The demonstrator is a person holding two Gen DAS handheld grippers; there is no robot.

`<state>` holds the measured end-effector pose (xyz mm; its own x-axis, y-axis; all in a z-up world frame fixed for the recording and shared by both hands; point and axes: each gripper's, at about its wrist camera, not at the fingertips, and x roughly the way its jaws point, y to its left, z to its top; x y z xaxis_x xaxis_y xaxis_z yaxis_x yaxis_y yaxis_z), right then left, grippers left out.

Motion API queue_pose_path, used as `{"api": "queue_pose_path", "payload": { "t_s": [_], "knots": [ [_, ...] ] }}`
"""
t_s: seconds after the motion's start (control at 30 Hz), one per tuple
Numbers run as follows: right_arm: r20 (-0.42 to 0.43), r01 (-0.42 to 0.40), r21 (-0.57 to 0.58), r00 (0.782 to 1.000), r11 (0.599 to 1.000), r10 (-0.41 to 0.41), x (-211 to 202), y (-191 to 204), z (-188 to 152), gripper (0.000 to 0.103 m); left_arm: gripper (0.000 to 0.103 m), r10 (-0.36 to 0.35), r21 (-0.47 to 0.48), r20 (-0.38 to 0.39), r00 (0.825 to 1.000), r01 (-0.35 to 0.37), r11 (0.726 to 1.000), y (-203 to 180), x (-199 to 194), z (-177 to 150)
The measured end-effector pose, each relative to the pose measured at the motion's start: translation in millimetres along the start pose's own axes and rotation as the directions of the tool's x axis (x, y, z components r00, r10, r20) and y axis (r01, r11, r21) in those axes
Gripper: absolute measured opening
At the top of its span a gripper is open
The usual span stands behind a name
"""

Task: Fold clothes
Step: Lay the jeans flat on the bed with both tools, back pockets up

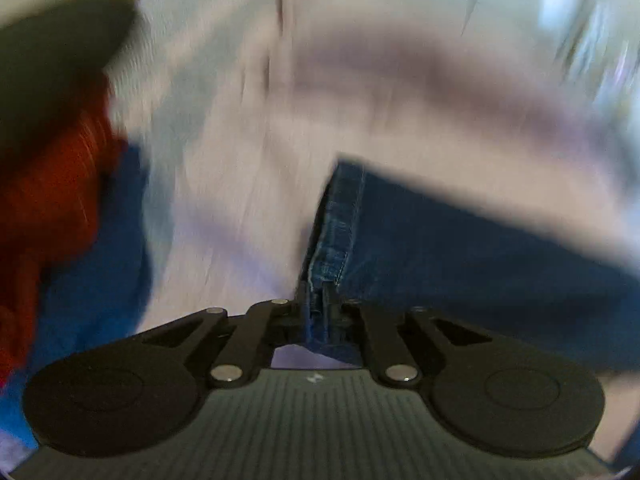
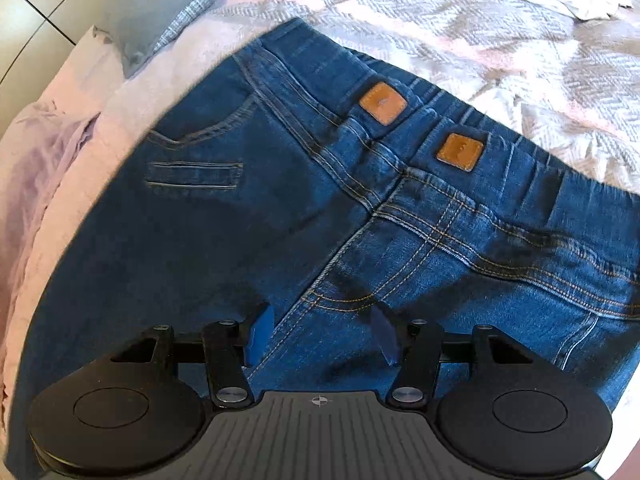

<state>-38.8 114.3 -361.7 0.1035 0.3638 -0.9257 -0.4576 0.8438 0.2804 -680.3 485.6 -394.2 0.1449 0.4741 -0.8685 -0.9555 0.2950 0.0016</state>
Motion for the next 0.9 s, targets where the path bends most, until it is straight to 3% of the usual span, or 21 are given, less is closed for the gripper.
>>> {"api": "queue_pose_path", "payload": {
  "t_s": [0.07, 0.13, 0.23, 0.33, 0.43, 0.6, 0.77, 0.9],
  "knots": [
    [-0.004, 0.001, -0.016, 1.0, 1.0, -0.001, 2, -1, -1, 0.057, 0.009, 0.075, 0.001, 0.026, 0.997, -0.075, 0.997, -16, 4, -3],
    [-0.012, -0.008, -0.052, 1.0, 0.999, 0.007, 0, -1, -1, 0.057, 0.011, 0.109, -0.106, 0.04, 0.993, -0.104, 0.989, -14, -4, 2],
    [0.02, -0.016, -0.117, 1.0, 0.993, 0.018, -11, -2, 2, 0.057, 0.012, 0.2, -0.233, 0.054, 0.978, -0.182, 0.955, -11, -26, 10],
    [0.065, -0.018, -0.185, 0.997, 0.983, 0.03, -25, -2, 6, 0.057, 0.011, 0.164, -0.285, 0.113, 0.98, -0.126, 0.95, -24, -57, 17],
    [0.114, -0.025, -0.298, 0.992, 0.954, 0.062, -32, 8, 10, 0.058, 0.011, 0.015, -0.199, 0.136, 0.991, 0.012, 0.98, -67, -71, 22],
    [0.086, -0.078, -0.515, 0.986, 0.854, 0.142, -17, 44, 10, 0.057, 0.011, -0.149, -0.031, 0.096, 0.984, 0.153, 0.988, -158, -53, 19],
    [0.035, -0.149, -0.695, 0.97, 0.703, 0.241, 6, 97, 11, 0.057, 0.011, -0.247, 0.011, 0.047, 0.968, 0.247, 0.969, -216, -27, 20],
    [-0.043, -0.212, -0.78, 0.957, 0.589, 0.288, 38, 144, 9, 0.057, 0.011, -0.216, 0.145, 0.012, 0.976, 0.212, 0.966, -255, 1, 12]
  ]
}}
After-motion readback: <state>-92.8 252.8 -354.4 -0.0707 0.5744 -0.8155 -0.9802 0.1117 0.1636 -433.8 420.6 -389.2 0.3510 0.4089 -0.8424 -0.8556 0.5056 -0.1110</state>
